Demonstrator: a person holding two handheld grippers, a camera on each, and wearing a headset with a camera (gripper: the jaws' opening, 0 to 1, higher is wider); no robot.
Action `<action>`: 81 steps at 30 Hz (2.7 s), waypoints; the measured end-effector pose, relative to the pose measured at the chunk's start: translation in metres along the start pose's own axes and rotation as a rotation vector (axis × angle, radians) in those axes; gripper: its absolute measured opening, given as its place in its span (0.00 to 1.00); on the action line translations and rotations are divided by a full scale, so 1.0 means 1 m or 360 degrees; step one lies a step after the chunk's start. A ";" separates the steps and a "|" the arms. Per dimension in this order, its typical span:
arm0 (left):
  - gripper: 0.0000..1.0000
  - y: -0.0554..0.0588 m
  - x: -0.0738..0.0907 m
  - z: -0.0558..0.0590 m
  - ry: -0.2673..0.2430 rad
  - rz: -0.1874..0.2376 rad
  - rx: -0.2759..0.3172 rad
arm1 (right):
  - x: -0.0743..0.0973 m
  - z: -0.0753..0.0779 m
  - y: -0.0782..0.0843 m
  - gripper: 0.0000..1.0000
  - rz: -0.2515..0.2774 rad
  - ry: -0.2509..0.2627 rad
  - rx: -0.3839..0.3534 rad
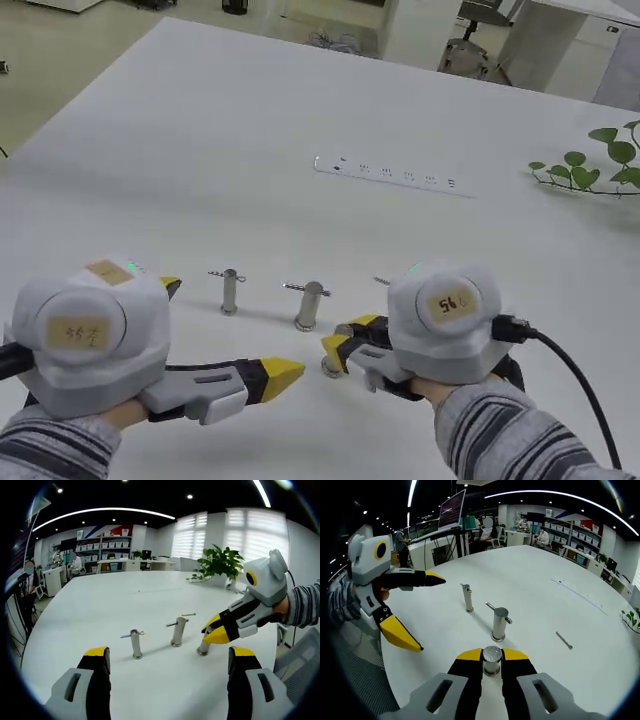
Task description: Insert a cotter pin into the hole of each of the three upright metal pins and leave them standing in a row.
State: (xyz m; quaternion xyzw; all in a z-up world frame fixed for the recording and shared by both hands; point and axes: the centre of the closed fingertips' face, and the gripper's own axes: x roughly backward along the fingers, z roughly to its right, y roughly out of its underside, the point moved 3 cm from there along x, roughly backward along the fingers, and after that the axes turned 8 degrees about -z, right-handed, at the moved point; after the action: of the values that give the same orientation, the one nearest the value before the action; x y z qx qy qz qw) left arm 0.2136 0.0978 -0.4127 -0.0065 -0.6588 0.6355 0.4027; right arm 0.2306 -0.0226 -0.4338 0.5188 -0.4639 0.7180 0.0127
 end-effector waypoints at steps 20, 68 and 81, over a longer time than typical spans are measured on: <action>0.98 0.005 -0.003 0.006 0.0022 -0.0025 -0.0009 | 0.009 -0.002 0.005 0.21 -0.0019 -0.0019 0.0016; 0.97 0.011 -0.007 0.004 0.0015 -0.0044 0.0001 | -0.011 0.124 0.019 0.22 -0.0316 -0.0065 0.0118; 0.93 0.013 -0.007 0.004 0.0013 -0.0061 -0.0007 | -0.032 0.146 0.011 0.17 -0.0405 -0.0070 0.0195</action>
State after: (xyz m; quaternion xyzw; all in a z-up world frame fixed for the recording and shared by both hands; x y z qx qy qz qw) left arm 0.2095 0.0930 -0.4271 0.0026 -0.6586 0.6260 0.4176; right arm 0.3472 -0.1127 -0.4606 0.5888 -0.3498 0.7260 0.0619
